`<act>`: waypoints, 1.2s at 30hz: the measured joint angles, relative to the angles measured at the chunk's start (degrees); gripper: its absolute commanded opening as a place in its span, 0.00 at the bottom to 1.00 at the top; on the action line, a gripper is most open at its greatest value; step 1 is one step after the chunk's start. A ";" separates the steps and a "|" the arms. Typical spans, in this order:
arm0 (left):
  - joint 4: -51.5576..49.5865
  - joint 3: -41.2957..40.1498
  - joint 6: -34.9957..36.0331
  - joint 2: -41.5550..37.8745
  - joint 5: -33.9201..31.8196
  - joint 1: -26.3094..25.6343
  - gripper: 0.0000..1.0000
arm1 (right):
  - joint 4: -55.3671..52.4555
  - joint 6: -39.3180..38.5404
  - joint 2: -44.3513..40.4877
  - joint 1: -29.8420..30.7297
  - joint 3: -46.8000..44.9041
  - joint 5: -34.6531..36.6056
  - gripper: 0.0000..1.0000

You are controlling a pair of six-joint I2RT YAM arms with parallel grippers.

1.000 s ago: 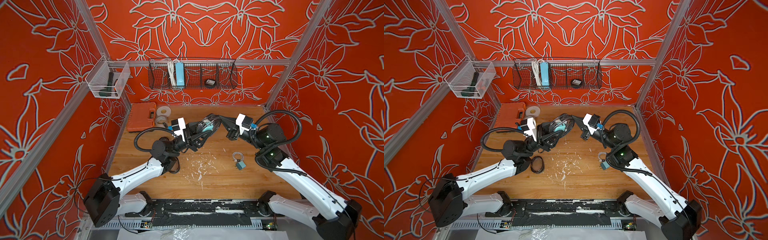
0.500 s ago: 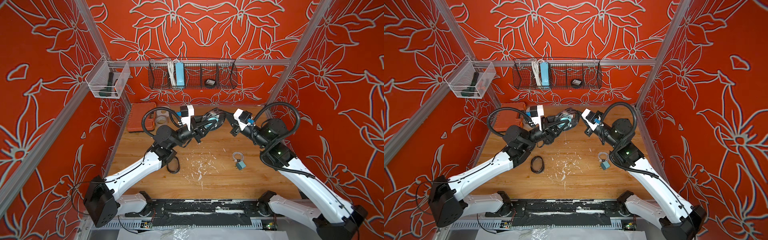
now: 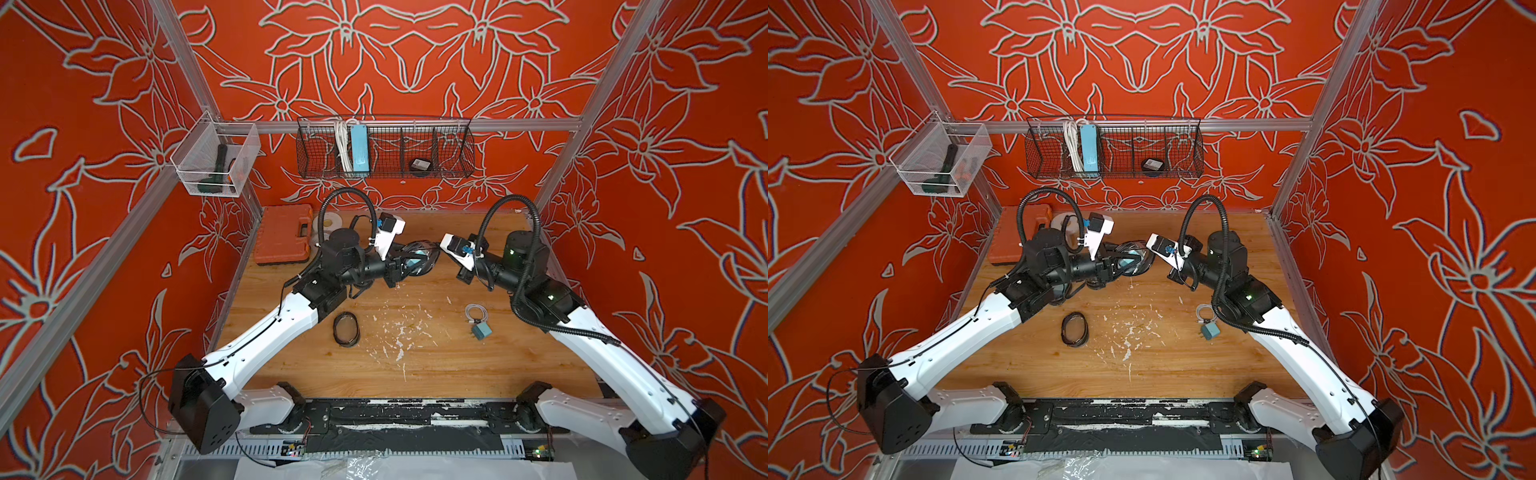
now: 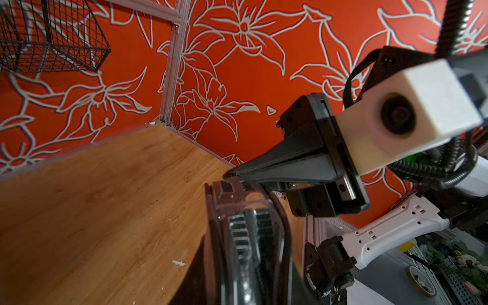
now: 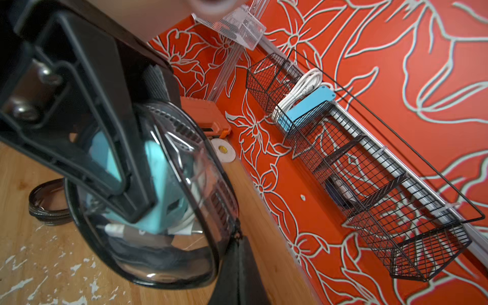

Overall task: Pack away charging kits
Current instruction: Place the storage bag at the center of the board.

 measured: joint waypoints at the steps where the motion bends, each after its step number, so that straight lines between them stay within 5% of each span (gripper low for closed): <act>1: -1.11 0.50 0.42 0.39 0.11 0.04 0.00 | -0.55 -0.31 0.20 -0.11 0.00 0.02 0.00; 4: -3.13 0.85 1.11 0.68 0.15 0.28 0.00 | -1.27 -1.11 1.05 -0.26 0.07 -0.15 0.00; 5: -3.39 0.83 1.14 0.68 0.11 0.37 0.00 | -1.27 -1.29 1.31 -0.26 0.09 -0.37 0.08; 7: -3.30 0.39 0.50 0.68 -0.24 0.76 0.00 | -0.81 -0.85 1.53 -0.26 0.09 -0.57 0.38; 8: -2.97 -0.57 -0.35 0.70 -0.46 1.09 0.00 | 0.83 -0.24 1.46 -0.24 0.09 -0.66 0.62; 9: -1.99 -2.10 -1.46 0.94 -0.87 1.53 0.00 | 2.14 0.26 1.20 0.00 0.07 -0.66 0.97; 13: 5.99 -10.93 -9.27 4.94 -2.16 6.38 0.00 | 6.49 5.49 -0.87 0.70 0.07 2.12 0.98; 19: 24.48 -21.33 -26.64 20.11 -5.09 11.37 0.00 | 7.69 23.91 -2.80 0.74 -1.68 17.11 0.98; 23: 36.61 -20.28 -37.16 32.85 -5.77 10.51 0.00 | 3.80 34.60 -1.57 0.70 -2.75 22.32 0.98; 28: 40.33 -13.20 -42.25 41.16 -10.43 7.61 0.00 | 3.32 43.21 -1.40 0.70 -10.16 25.94 0.98; 36: 42.27 -13.18 -48.09 41.38 -19.61 4.46 0.54 | -1.70 53.96 -1.57 -0.22 -12.81 31.91 0.98</act>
